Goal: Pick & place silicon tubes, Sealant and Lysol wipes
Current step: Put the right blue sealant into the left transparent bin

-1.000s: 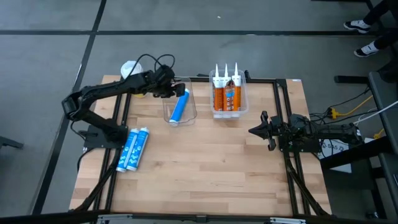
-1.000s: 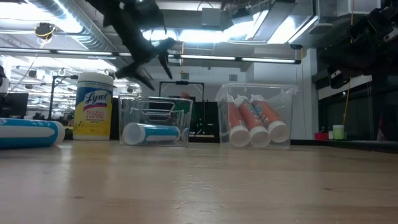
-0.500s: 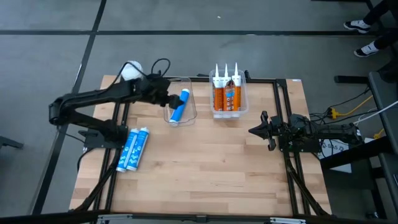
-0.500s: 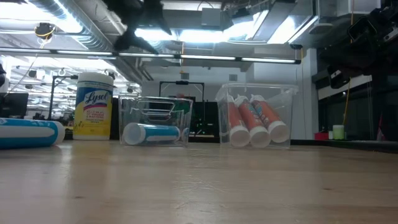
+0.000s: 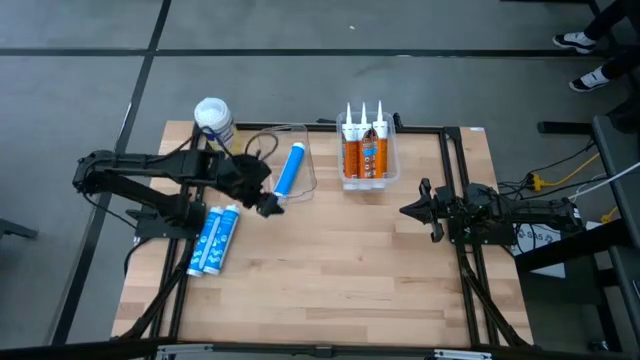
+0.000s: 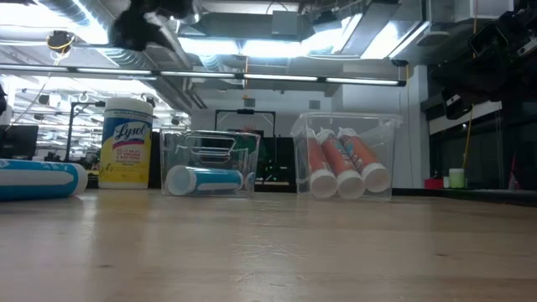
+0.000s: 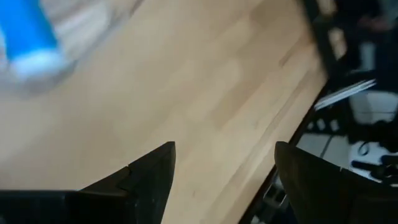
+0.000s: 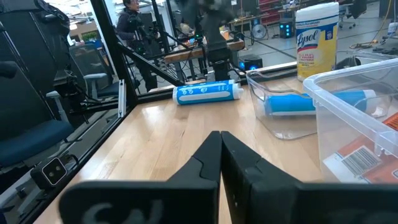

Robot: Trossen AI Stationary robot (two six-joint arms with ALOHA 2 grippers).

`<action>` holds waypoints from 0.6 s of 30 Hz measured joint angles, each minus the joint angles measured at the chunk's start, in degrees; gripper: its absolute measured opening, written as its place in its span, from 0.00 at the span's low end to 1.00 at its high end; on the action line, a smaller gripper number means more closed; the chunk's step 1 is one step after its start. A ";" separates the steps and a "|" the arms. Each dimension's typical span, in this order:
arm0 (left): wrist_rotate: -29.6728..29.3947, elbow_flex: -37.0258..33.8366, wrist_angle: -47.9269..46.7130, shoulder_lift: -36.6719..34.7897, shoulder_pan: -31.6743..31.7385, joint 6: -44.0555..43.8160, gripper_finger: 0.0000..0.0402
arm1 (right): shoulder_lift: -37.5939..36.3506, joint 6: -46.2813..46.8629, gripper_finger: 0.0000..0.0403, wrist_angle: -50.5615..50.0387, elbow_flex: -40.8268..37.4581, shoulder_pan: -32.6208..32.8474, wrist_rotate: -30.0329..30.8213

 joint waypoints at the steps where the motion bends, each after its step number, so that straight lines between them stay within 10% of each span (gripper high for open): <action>1: 0.13 0.00 -1.53 0.12 -0.85 -1.41 0.66 | 0.02 0.02 0.03 0.00 0.00 -0.02 0.00; 18: -4.89 0.00 -22.34 0.40 -11.77 -15.47 0.66 | 0.01 0.01 0.03 0.00 0.00 -0.01 0.00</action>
